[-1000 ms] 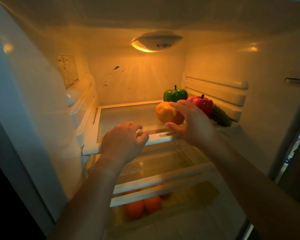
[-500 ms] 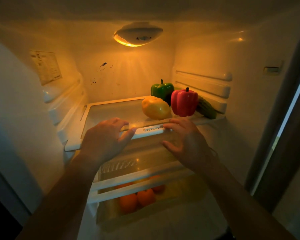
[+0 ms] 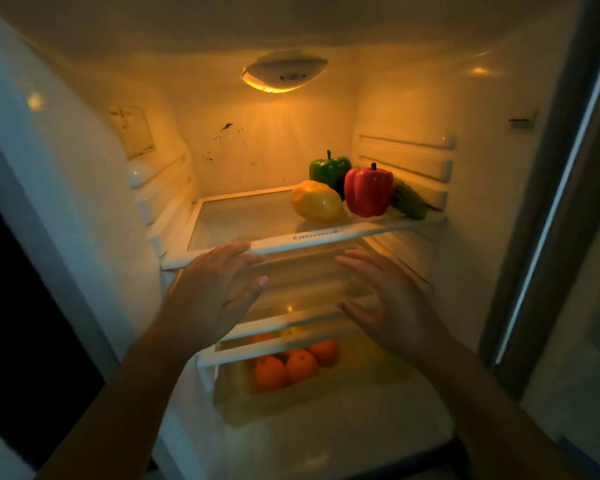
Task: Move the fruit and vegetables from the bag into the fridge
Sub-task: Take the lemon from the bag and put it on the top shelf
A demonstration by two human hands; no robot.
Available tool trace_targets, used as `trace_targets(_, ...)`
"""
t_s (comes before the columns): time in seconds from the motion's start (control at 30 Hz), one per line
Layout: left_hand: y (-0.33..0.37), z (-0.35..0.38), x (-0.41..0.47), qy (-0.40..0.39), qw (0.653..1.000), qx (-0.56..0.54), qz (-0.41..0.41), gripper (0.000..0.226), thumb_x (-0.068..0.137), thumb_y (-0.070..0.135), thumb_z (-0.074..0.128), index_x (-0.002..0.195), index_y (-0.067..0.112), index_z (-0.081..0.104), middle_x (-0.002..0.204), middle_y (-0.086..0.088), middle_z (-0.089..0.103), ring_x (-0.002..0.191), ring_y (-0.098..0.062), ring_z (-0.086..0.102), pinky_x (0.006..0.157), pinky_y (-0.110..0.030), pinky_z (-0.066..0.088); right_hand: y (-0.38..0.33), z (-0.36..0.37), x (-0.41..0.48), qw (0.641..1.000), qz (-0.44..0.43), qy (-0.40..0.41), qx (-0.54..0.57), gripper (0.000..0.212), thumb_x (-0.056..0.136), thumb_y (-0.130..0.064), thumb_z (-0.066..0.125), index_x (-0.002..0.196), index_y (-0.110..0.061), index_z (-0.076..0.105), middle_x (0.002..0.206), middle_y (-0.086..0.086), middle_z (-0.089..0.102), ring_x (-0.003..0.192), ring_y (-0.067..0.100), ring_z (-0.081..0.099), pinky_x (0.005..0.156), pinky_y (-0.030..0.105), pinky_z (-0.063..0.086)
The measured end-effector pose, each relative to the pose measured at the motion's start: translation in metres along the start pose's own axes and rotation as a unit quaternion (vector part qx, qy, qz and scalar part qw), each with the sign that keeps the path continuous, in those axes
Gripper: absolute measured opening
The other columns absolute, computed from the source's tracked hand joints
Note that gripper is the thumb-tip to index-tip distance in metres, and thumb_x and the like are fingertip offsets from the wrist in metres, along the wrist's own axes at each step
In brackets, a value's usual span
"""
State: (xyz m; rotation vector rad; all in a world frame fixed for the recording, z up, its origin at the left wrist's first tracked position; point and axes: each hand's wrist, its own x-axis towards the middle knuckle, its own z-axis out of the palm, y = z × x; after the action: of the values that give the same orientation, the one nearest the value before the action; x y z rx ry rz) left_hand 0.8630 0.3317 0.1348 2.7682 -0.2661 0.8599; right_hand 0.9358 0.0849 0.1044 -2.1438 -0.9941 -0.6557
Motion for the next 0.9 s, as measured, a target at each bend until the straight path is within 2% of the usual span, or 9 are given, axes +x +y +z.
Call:
trace_targets(0.1, 0.015, -0.018, -0.030, -0.015, 0.998, -0.061, 0.006, 0.052, 0.084, 0.056, 0.035, 0.122, 0.028, 0.056, 0.122, 0.013, 0.053, 0.111, 0.008, 0.039, 0.090, -0.011, 0.031, -0.022, -0.012, -0.029, 1.000, 0.002, -0.021, 0.008, 0.056, 0.075, -0.026, 0.073, 0.127, -0.025, 0.053, 0.130, -0.004, 0.052, 0.122, 0.007, 0.045, 0.101, 0.021, 0.036)
trace_targets(0.23, 0.033, -0.041, -0.082, -0.036, 0.997, -0.070, 0.009, 0.046, 0.085, 0.058, 0.037, 0.121, 0.036, 0.053, 0.120, 0.025, 0.044, 0.109, 0.014, 0.035, 0.086, -0.003, 0.027, -0.058, -0.024, -0.078, 1.000, 0.018, -0.010, -0.007, 0.053, 0.073, -0.032, 0.070, 0.123, -0.023, 0.056, 0.125, 0.000, 0.056, 0.116, 0.013, 0.051, 0.099, 0.026, 0.041)
trace_targets(0.33, 0.049, -0.053, -0.130, -0.053, 0.995, -0.089, 0.000, 0.036, 0.090, 0.054, 0.044, 0.121, 0.038, 0.053, 0.120, 0.025, 0.046, 0.112, 0.009, 0.041, 0.087, -0.010, 0.032, -0.092, -0.031, -0.125, 0.998, 0.046, -0.029, -0.015, 0.053, 0.073, -0.033, 0.069, 0.124, -0.022, 0.056, 0.123, 0.001, 0.057, 0.114, 0.017, 0.054, 0.095, 0.023, 0.040)
trace_targets(0.4, 0.064, -0.058, -0.157, -0.071, 0.992, -0.104, -0.013, 0.038, 0.088, 0.053, 0.043, 0.122, 0.040, 0.052, 0.122, 0.026, 0.044, 0.114, 0.009, 0.040, 0.088, -0.013, 0.032, -0.113, -0.038, -0.155, 0.997, 0.062, -0.049, -0.022, 0.055, 0.075, -0.034, 0.071, 0.126, -0.023, 0.055, 0.126, 0.001, 0.055, 0.116, 0.017, 0.053, 0.095, 0.021, 0.037)
trace_targets(0.53, 0.101, -0.064, -0.200, -0.095, 0.984, -0.152, -0.026, 0.041, 0.084, 0.054, 0.041, 0.122, 0.043, 0.052, 0.119, 0.031, 0.043, 0.109, 0.018, 0.034, 0.084, -0.001, 0.029, -0.143, -0.064, -0.209, 0.990, 0.104, -0.080, -0.046, 0.055, 0.080, -0.040, 0.067, 0.131, -0.027, 0.049, 0.132, -0.007, 0.050, 0.121, 0.010, 0.047, 0.094, 0.016, 0.035)
trace_targets(0.6, 0.116, -0.066, -0.221, -0.108, 0.979, -0.169, -0.027, 0.040, 0.084, 0.055, 0.040, 0.122, 0.045, 0.051, 0.116, 0.037, 0.041, 0.108, 0.018, 0.036, 0.083, 0.000, 0.031, -0.154, -0.078, -0.232, 0.985, 0.132, -0.093, -0.053, 0.055, 0.081, -0.040, 0.066, 0.132, -0.029, 0.047, 0.133, -0.011, 0.048, 0.121, 0.007, 0.045, 0.094, 0.014, 0.033)
trace_targets(0.73, 0.133, -0.066, -0.259, -0.120, 0.975, -0.179, -0.049, 0.041, 0.084, 0.054, 0.041, 0.123, 0.043, 0.051, 0.122, 0.031, 0.042, 0.115, 0.012, 0.036, 0.090, -0.011, 0.030, -0.166, -0.098, -0.276, 0.975, 0.180, -0.117, -0.061, 0.056, 0.081, -0.036, 0.067, 0.132, -0.031, 0.046, 0.131, -0.014, 0.047, 0.115, 0.004, 0.047, 0.090, 0.010, 0.033)
trace_targets(0.8, 0.140, -0.066, -0.272, -0.128, 0.974, -0.178, -0.060, 0.044, 0.084, 0.055, 0.040, 0.124, 0.041, 0.051, 0.121, 0.029, 0.042, 0.115, 0.008, 0.038, 0.091, -0.018, 0.035, -0.168, -0.103, -0.291, 0.971, 0.192, -0.126, -0.060, 0.056, 0.081, -0.037, 0.067, 0.132, -0.031, 0.046, 0.131, -0.013, 0.048, 0.111, 0.004, 0.051, 0.086, 0.010, 0.034)
trace_targets(0.9, 0.160, -0.063, -0.284, -0.130, 0.973, -0.178, -0.067, 0.042, 0.086, 0.053, 0.042, 0.123, 0.039, 0.053, 0.120, 0.029, 0.044, 0.114, 0.008, 0.041, 0.090, -0.018, 0.036, -0.166, -0.112, -0.304, 0.971, 0.190, -0.132, -0.060, 0.055, 0.081, -0.038, 0.067, 0.132, -0.030, 0.047, 0.131, -0.011, 0.049, 0.112, 0.006, 0.049, 0.084, 0.010, 0.032)
